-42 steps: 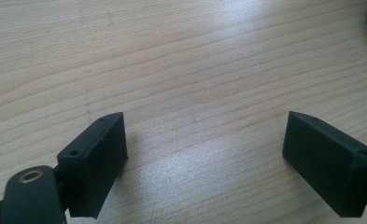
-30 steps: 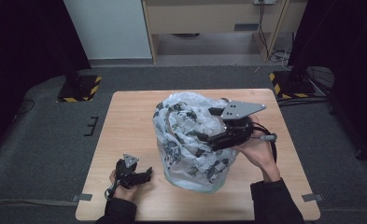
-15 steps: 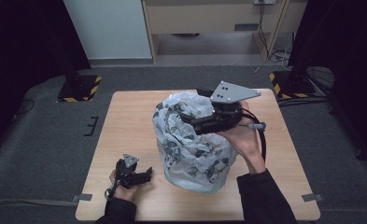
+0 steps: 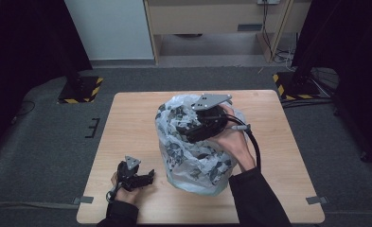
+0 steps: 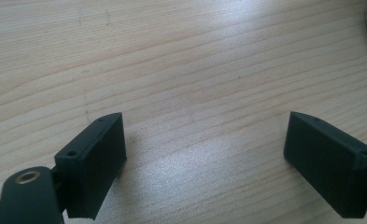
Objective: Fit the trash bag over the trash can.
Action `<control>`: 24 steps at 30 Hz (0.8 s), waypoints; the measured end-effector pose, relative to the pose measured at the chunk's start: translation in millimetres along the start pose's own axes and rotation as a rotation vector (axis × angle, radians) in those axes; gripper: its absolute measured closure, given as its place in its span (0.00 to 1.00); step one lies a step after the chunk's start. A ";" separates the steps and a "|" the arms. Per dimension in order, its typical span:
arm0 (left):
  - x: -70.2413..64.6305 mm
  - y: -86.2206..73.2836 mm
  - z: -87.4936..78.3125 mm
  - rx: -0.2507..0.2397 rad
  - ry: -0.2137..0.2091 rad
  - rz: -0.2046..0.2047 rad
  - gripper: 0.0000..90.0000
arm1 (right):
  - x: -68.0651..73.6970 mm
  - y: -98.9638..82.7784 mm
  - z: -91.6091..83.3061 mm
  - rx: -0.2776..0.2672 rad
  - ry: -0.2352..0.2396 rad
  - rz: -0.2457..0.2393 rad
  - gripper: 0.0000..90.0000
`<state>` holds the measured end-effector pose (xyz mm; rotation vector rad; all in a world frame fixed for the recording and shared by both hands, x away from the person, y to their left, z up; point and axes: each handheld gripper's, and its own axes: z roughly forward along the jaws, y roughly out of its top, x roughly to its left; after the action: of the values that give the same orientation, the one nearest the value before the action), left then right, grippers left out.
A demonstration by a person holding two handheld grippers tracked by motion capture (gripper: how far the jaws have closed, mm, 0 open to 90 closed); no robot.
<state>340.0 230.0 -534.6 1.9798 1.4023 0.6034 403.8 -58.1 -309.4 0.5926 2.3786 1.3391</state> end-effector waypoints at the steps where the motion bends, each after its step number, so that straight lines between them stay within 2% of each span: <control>1: 0.0 0.0 -0.1 0.000 -0.001 0.000 0.14 | -0.2 -2.0 3.3 0.025 0.006 0.001 0.13; 7: 0.0 0.0 -0.1 0.001 -0.001 0.000 0.14 | 1.5 -7.4 16.5 0.145 0.010 -0.015 0.12; 19: 0.0 0.0 0.0 0.000 0.000 0.000 0.14 | 3.3 -14.1 39.3 0.301 0.022 -0.035 0.11; 24: 0.0 -0.1 0.0 -0.001 -0.001 0.001 0.14 | 4.2 -17.2 45.2 0.340 0.028 -0.045 0.11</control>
<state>340.0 230.0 -534.7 1.9801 1.3998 0.6034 419.1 -31.5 -347.0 0.6082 2.6476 0.9341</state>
